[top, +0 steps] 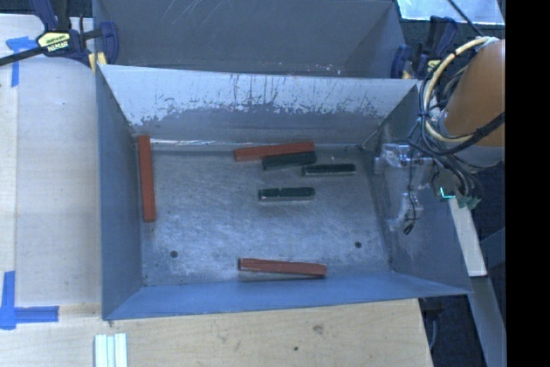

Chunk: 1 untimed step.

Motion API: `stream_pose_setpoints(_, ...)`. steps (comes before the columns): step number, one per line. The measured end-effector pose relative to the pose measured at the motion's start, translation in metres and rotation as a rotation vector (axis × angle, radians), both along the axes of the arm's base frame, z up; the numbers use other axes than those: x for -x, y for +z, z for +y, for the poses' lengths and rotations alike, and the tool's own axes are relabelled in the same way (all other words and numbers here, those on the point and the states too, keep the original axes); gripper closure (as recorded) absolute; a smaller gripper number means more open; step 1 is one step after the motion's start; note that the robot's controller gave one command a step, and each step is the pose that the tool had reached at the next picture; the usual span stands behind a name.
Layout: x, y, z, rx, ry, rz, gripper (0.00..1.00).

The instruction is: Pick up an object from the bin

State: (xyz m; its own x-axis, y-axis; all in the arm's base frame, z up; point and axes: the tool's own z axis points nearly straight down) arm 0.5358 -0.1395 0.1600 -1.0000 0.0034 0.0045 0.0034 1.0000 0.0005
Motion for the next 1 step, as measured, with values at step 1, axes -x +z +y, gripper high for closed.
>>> stream_pose_setpoints(1,-0.0837,-0.0939,0.0311,-0.001,-0.088,-0.004,0.0)
